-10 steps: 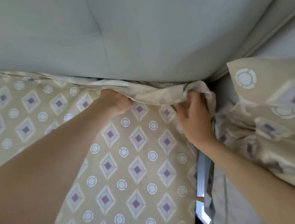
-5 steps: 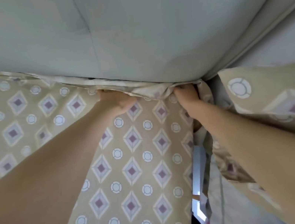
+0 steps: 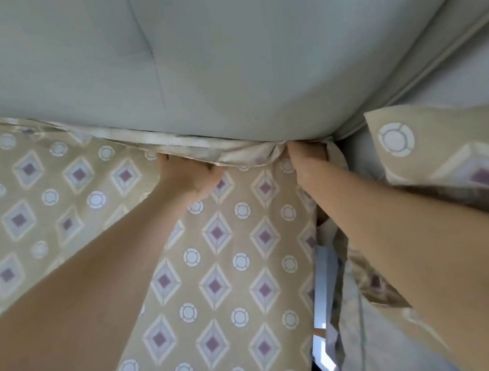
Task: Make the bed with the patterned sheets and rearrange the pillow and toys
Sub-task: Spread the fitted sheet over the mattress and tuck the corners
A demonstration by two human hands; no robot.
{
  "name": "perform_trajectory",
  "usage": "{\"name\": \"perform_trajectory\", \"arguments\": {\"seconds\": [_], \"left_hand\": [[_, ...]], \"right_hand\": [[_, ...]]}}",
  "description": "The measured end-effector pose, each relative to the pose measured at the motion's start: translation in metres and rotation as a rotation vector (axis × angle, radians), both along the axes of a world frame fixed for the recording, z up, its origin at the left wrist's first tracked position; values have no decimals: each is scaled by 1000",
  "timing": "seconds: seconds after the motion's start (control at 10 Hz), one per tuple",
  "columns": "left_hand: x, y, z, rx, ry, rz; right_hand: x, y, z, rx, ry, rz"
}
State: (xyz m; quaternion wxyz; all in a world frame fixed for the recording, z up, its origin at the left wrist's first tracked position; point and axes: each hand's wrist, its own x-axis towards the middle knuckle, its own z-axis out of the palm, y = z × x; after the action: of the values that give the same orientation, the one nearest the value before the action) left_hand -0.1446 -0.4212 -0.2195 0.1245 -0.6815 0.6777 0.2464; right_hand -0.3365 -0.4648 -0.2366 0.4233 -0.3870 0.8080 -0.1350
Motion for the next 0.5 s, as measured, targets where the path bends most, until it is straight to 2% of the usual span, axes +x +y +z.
{"name": "perform_trajectory", "arguments": {"seconds": [0.1,0.2,0.3,0.4,0.5], "left_hand": [[16,19,-11,-168,11,-57],[30,50,-7,-373,186,7],[36,75,-2,-523,327,188],[38,66,-6,-428,294,163],[42,43,-15,-274,201,131]], "right_hand": [[0,4,-3,55,-118,-126],[4,25,-3,18,148,45],[11,71,-5,-330,354,39],[17,109,-9,-608,461,370],[15,105,-10,-542,597,684]]}}
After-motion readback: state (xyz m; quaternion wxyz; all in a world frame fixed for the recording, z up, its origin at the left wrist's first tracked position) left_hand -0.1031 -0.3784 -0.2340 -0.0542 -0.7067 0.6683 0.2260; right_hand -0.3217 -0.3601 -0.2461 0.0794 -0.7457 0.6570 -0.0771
